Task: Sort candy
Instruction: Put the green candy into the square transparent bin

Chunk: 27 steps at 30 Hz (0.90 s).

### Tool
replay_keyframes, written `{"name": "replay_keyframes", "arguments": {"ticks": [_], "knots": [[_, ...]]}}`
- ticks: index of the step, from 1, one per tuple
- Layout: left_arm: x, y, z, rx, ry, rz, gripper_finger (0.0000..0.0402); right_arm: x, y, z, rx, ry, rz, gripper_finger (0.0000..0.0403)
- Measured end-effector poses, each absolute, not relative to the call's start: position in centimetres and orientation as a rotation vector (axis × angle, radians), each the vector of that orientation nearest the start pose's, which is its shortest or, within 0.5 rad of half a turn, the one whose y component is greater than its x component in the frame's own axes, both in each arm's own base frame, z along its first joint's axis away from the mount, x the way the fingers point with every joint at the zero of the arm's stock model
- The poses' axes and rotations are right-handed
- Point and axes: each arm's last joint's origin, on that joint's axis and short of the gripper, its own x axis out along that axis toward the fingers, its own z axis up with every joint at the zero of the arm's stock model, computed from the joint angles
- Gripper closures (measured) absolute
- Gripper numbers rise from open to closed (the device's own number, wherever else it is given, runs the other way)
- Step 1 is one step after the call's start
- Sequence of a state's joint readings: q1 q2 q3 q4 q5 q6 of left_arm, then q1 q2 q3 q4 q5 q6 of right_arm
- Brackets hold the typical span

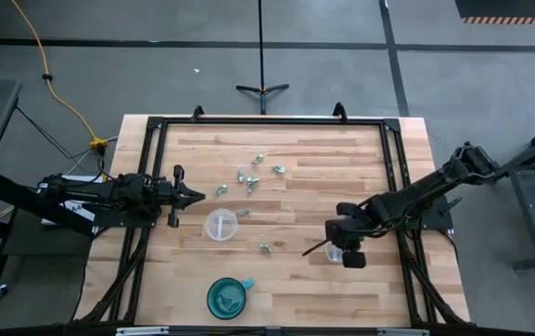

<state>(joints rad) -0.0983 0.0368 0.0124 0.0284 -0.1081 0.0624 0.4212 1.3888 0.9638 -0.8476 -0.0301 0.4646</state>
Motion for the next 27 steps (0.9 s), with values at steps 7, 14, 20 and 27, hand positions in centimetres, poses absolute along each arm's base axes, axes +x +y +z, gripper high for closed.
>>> {"name": "replay_keyframes", "arguments": {"ticks": [7,14,20,27], "knots": [[9.9,-0.7,16.8,0.062,-0.004,0.010,0.0346,27.2,9.2,24.3,0.001,0.794,-0.052,0.0276],[9.9,-0.7,16.8,0.062,-0.004,0.010,0.0346,32.5,8.3,22.2,-0.031,0.593,0.053,0.0199],[9.9,-0.7,16.8,0.062,-0.003,0.010,0.0346,35.4,9.0,17.1,0.041,0.661,0.189,0.0151],[9.9,-0.7,16.7,0.062,-0.003,0.010,0.0346,37.7,11.0,13.0,-0.012,0.731,0.214,0.0157]]}}
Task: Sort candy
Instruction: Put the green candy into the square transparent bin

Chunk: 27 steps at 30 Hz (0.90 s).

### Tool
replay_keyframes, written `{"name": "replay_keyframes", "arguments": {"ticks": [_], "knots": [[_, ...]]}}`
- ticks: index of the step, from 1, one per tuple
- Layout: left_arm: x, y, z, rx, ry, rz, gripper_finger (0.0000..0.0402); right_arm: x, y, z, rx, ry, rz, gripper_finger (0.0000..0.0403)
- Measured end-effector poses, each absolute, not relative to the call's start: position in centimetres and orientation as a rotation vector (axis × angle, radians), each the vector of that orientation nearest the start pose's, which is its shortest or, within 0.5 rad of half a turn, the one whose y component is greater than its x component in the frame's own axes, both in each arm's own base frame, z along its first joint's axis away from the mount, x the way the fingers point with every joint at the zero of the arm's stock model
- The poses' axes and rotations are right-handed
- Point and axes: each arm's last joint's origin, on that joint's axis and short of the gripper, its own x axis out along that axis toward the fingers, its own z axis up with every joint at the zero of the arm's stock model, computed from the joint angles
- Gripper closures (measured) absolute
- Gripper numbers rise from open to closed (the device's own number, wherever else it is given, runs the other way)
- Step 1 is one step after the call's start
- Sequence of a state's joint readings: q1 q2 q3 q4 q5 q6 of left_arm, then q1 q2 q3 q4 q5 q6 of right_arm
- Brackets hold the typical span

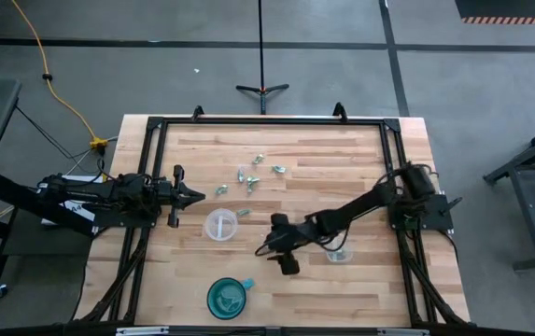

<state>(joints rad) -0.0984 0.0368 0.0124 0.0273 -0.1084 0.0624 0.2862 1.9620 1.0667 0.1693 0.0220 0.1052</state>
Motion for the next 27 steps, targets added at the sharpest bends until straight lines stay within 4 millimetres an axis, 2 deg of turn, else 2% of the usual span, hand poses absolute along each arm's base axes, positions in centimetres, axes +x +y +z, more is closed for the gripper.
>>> {"name": "replay_keyframes", "arguments": {"ticks": [5,11,15,19,23,27], "knots": [[9.9,-0.7,16.7,0.062,-0.002,0.010,0.0346,38.7,11.4,11.3,-0.017,0.765,0.200,0.0171],[9.9,-0.7,16.7,0.062,-0.001,0.010,0.0346,38.6,11.3,11.0,-0.028,0.802,0.188,0.0207],[9.9,-0.7,16.7,0.062,-0.001,0.010,0.0346,38.4,11.2,10.8,-0.053,0.835,0.199,0.0250],[9.9,-0.7,16.7,0.062,-0.001,0.010,0.0346,38.3,11.2,10.8,-0.099,0.834,0.212,0.0317],[9.9,-0.7,16.7,0.062,-0.001,0.010,0.0346,38.7,11.1,11.8,-0.261,0.867,0.171,0.0390],[9.9,-0.6,16.7,0.062,-0.001,0.015,0.0346,38.6,10.6,14.3,-0.385,0.987,0.087,0.0383]]}}
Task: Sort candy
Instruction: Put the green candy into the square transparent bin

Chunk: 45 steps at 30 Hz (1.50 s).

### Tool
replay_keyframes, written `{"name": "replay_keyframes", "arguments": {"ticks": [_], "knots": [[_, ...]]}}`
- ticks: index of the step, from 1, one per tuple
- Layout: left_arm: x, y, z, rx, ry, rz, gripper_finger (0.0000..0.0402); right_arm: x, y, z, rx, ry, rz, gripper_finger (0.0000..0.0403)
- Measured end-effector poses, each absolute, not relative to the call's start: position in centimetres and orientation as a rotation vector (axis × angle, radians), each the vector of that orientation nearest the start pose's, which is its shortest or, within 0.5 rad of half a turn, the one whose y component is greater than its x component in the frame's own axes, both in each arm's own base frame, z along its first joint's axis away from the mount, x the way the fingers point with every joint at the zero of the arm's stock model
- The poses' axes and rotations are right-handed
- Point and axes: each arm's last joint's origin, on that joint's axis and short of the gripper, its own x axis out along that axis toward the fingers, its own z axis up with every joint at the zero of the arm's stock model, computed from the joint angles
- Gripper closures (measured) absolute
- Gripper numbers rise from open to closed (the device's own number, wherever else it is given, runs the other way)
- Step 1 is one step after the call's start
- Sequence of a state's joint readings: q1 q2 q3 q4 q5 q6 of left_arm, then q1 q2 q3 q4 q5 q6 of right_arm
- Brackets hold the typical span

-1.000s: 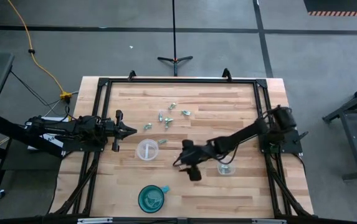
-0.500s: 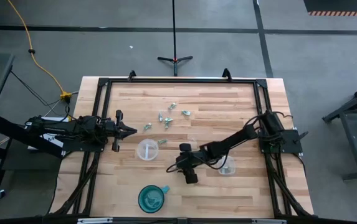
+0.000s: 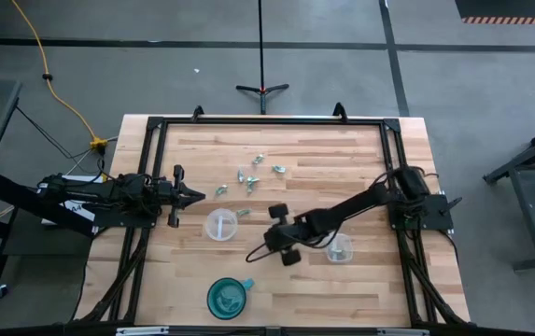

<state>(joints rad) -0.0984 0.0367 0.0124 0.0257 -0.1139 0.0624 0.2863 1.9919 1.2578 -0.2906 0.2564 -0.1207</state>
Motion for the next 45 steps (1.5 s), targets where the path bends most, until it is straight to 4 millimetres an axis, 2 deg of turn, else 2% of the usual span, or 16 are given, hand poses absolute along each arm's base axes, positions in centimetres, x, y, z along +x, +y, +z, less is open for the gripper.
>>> {"name": "replay_keyframes", "arguments": {"ticks": [4,7,10,14,20,26,32,39,42,45], "knots": [[9.9,-0.6,16.7,0.062,-0.001,0.016,0.0346,36.9,10.0,18.1,-0.486,1.188,0.064,0.0398],[9.9,-0.6,16.8,0.074,-0.002,0.026,0.0346,35.6,9.7,20.8,-0.485,1.319,0.017,0.0393],[9.9,-0.6,16.8,0.078,-0.002,0.040,0.0346,34.0,9.5,23.3,-0.404,1.426,0.000,0.0399],[9.9,-0.6,16.8,0.079,-0.002,0.043,0.0346,31.7,9.9,24.8,-0.199,1.531,0.014,0.0395],[9.9,-0.6,16.8,0.081,-0.004,0.045,0.0346,28.4,11.3,24.8,-0.098,1.564,0.003,0.0397],[9.9,-0.6,16.8,0.081,-0.004,0.045,0.0346,26.0,12.2,22.7,-0.021,1.574,-0.039,0.0400],[9.9,-0.6,16.8,0.081,-0.005,0.045,0.0346,25.2,12.0,20.6,0.076,1.585,-0.126,0.0383],[9.9,-0.6,16.8,0.080,-0.004,0.045,0.0346,25.4,12.0,20.2,0.092,1.547,-0.155,0.0310],[9.9,-0.6,16.8,0.081,-0.004,0.045,0.0346,25.8,12.0,20.6,0.033,1.480,-0.120,0.0273],[9.9,-0.6,16.8,0.080,-0.004,0.045,0.0346,26.9,12.0,21.7,-0.117,1.260,-0.081,0.0247]]}}
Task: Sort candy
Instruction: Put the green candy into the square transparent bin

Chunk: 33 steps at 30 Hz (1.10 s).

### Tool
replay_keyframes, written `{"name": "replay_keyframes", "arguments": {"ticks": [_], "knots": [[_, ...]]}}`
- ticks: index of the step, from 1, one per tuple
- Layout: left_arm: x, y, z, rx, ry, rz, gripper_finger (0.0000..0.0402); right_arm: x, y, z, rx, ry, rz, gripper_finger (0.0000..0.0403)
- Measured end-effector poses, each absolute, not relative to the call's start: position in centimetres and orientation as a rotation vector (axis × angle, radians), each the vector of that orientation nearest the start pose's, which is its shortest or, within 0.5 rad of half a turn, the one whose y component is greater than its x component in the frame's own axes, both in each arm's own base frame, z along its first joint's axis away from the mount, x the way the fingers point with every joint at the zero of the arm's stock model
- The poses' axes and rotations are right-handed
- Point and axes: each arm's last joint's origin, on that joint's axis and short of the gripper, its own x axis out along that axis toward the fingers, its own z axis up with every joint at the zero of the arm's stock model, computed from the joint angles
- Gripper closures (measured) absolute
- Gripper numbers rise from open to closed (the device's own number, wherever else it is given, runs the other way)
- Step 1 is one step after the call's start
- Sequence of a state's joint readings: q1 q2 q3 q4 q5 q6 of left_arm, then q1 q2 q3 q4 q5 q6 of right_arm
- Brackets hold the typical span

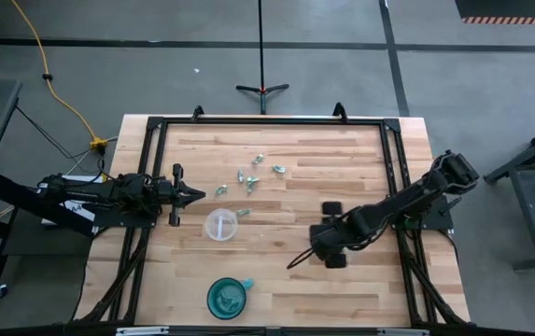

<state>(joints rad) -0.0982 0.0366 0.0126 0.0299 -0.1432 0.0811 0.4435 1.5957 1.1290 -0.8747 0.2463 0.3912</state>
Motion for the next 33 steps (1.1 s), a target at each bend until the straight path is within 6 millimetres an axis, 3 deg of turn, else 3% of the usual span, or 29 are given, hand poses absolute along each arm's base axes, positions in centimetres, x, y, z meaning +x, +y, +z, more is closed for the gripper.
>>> {"name": "replay_keyframes", "arguments": {"ticks": [5,10,15,20,24,29,33], "knots": [[9.9,-0.6,16.8,0.080,-0.004,0.045,0.0346,30.0,11.0,25.0,-0.385,0.819,-0.118,0.0232],[9.9,-0.6,16.8,0.080,-0.004,0.045,0.0346,33.3,5.0,25.5,-0.305,0.727,-0.026,0.0237],[9.9,-0.6,16.8,0.080,-0.003,0.045,0.0346,35.0,-3.1,24.1,-0.184,0.728,-0.114,0.0241],[9.9,-0.6,16.8,0.080,-0.003,0.045,0.0346,34.9,-9.8,21.5,-0.049,0.793,-0.240,0.0224],[9.9,-0.6,16.8,0.080,-0.003,0.045,0.0346,35.4,-12.3,18.9,0.018,0.812,-0.203,0.0190],[9.9,-0.5,16.8,0.080,-0.004,0.049,0.0346,35.6,-13.6,15.9,0.015,0.871,-0.144,0.0149],[9.9,-0.5,16.8,0.080,-0.004,0.050,0.0346,35.9,-14.5,14.2,0.002,0.892,-0.176,0.0140]]}}
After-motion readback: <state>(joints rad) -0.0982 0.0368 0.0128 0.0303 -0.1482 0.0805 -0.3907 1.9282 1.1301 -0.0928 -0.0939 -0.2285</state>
